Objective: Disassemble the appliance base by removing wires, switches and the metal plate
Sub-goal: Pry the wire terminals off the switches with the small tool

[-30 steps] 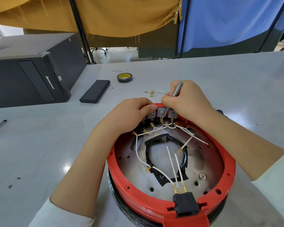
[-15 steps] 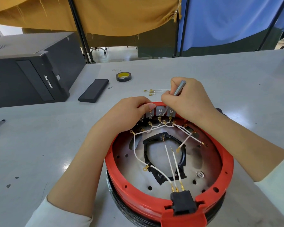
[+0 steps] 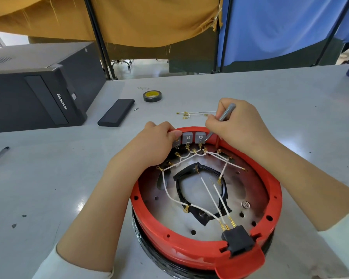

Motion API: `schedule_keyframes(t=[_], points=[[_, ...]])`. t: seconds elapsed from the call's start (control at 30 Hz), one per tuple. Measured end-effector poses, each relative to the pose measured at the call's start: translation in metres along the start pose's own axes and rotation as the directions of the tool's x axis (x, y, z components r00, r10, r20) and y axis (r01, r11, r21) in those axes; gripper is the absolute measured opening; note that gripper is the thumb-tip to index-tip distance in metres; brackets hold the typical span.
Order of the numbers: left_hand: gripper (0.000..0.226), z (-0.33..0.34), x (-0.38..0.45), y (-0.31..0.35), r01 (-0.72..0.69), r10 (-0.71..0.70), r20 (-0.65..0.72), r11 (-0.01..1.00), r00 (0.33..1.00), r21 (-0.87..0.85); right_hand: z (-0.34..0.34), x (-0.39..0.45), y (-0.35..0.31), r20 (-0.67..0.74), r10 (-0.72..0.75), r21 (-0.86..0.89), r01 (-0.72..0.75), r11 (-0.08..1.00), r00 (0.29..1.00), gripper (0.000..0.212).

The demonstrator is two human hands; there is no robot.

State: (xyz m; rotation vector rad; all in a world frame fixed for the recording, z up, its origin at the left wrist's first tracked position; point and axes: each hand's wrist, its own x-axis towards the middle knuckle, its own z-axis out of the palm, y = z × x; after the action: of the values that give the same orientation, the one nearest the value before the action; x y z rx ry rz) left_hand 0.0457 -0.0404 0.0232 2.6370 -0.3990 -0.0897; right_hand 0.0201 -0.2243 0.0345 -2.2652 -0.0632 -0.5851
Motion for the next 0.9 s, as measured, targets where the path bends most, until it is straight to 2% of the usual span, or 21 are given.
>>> schedule_keyframes(t=[0.07, 0.13, 0.23, 0.33, 0.57, 0.63, 0.8, 0.9], points=[[0.038, -0.003, 0.001, 0.0, 0.001, -0.002, 0.046, 1.0, 0.999, 0.027, -0.001, 0.002, 0.001, 0.019, 0.0, 0.008, 0.0, 1.0, 1.0, 0.027], [0.038, -0.006, 0.004, 0.003, -0.055, 0.053, 0.066, 0.998, 0.996, 0.014, 0.0, 0.001, 0.002, 0.046, -0.008, 0.001, 0.008, 1.0, 0.999, 0.028], [0.033, -0.004, 0.009, 0.009, -0.128, 0.13, 0.005, 0.983, 0.992, -0.134, 0.002, 0.0, 0.002, 0.039, -0.037, -0.018, 0.038, 0.999, 0.999, 0.032], [0.031, 0.0, 0.01, 0.007, -0.133, 0.133, 0.002, 0.986, 0.991, -0.099, 0.002, -0.001, 0.001, 0.063, -0.051, -0.035, 0.054, 0.998, 0.997, 0.032], [0.03, -0.001, 0.01, 0.002, -0.17, 0.171, 0.001, 0.982, 0.985, -0.077, 0.005, 0.012, -0.005, 0.159, 0.068, -0.045, -0.061, 0.997, 0.985, 0.022], [0.029, -0.001, 0.01, 0.002, -0.171, 0.171, -0.003, 0.983, 0.985, -0.073, 0.006, 0.017, -0.005, 0.177, 0.094, -0.037, -0.088, 0.995, 0.98, 0.025], [0.03, 0.001, 0.01, 0.002, -0.178, 0.176, -0.024, 0.982, 0.984, -0.058, 0.013, 0.005, 0.0, 0.022, -0.007, -0.071, 0.009, 0.997, 1.0, 0.028], [0.03, 0.001, 0.01, 0.002, -0.177, 0.175, -0.035, 0.982, 0.984, -0.06, 0.013, 0.004, 0.0, 0.004, -0.073, -0.1, 0.073, 0.992, 0.997, 0.031]])
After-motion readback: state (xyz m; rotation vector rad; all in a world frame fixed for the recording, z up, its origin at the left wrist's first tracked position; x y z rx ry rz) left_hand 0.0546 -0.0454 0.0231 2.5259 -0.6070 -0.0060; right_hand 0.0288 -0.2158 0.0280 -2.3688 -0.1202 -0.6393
